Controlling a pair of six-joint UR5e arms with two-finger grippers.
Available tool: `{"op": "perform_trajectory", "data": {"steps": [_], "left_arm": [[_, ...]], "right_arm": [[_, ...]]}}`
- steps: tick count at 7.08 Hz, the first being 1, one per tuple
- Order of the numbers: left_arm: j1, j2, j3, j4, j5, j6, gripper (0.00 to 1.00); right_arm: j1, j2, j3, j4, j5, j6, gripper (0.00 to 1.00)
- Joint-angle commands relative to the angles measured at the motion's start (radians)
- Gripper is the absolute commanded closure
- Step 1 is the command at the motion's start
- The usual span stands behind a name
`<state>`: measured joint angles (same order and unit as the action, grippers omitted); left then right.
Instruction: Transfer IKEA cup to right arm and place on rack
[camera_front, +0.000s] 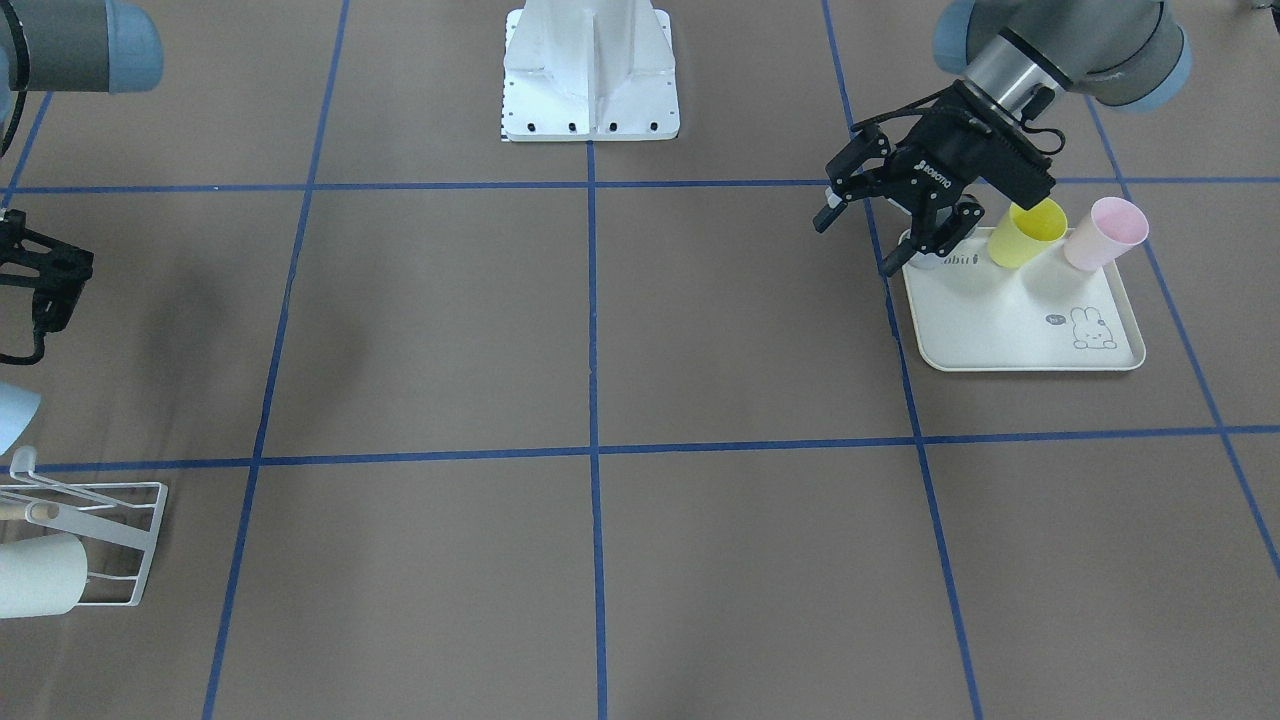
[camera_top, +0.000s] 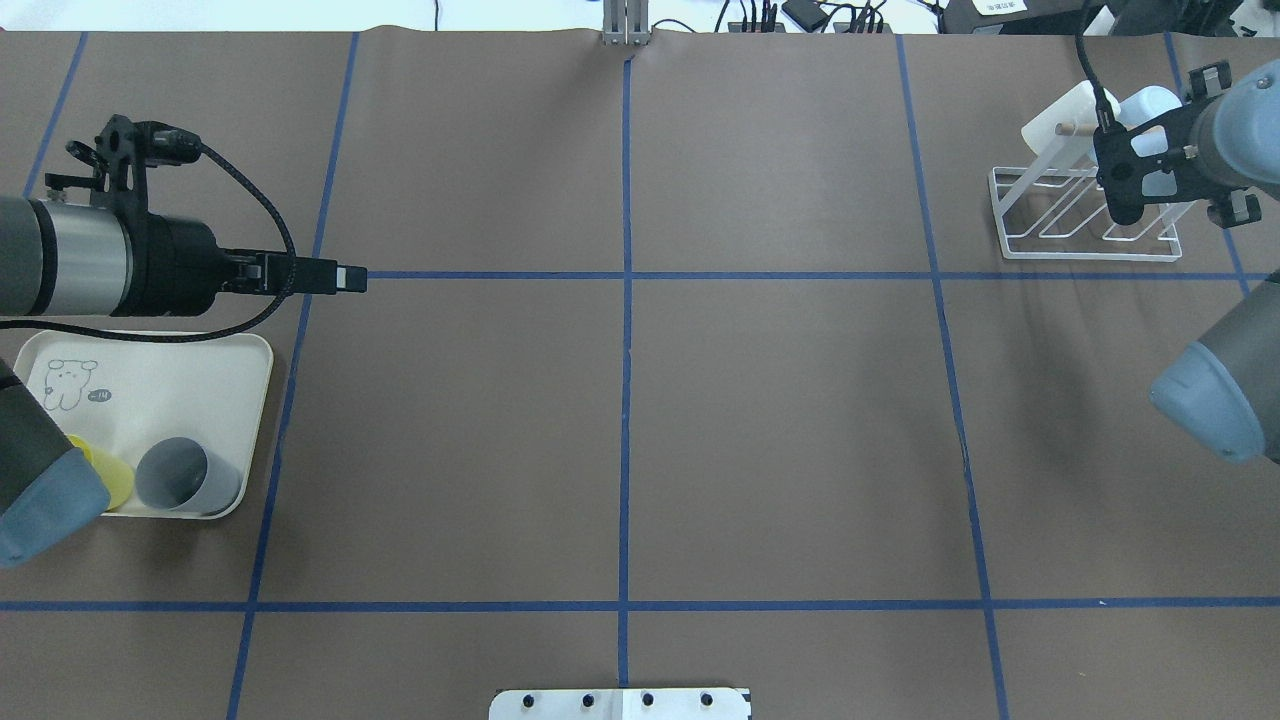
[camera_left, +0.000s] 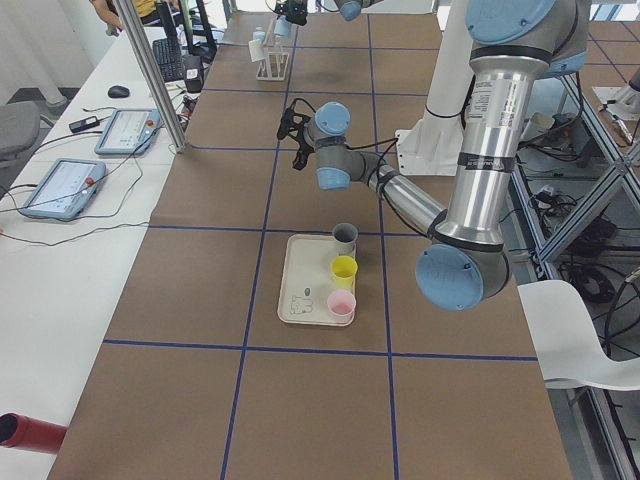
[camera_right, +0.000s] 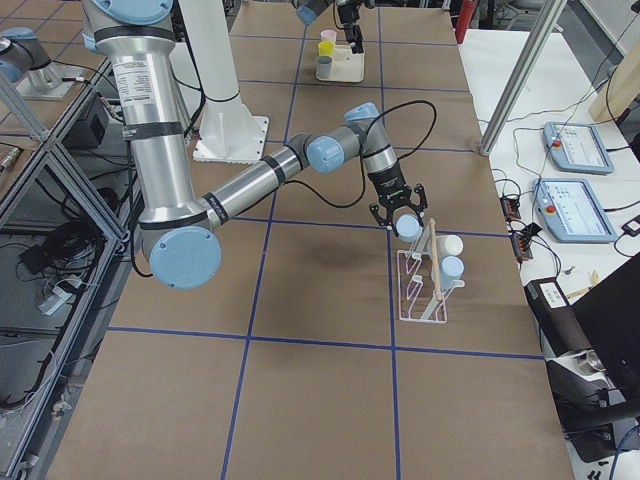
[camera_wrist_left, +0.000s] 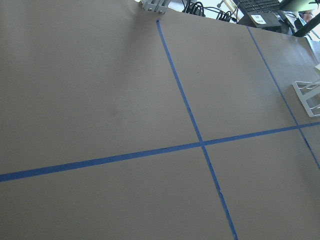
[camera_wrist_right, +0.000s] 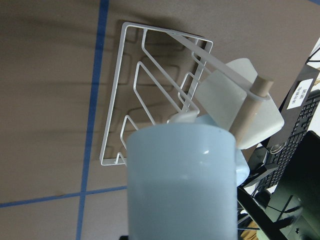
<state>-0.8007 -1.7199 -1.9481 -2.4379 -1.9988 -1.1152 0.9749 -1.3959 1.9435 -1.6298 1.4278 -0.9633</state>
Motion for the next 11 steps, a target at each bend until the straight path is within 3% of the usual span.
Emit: {"op": "perform_trajectory", "data": {"steps": [1,6,7,9,11], "left_arm": [[0.002,0.003,0.000,-0.001,0.002,-0.002,0.00],[0.005,0.003,0.000,-0.001,0.002,-0.006,0.00],[0.003,0.003,0.000,-0.001,0.000,-0.006,0.00],[0.005,0.003,0.000,-0.001,0.000,-0.006,0.00],[0.005,0.003,0.000,-0.003,0.000,-0.006,0.00]], "right_arm": [[-0.015,0.009,-0.018,0.001,-0.035,-0.082,1.00],[-0.030,0.072,-0.103,0.001,-0.090,-0.156,0.99],[-0.036,0.074,-0.103,-0.001,-0.092,-0.156,0.94],[-0.057,0.072,-0.116,-0.001,-0.127,-0.156,0.68],[-0.077,0.081,-0.129,0.001,-0.164,-0.160,0.52]]}}
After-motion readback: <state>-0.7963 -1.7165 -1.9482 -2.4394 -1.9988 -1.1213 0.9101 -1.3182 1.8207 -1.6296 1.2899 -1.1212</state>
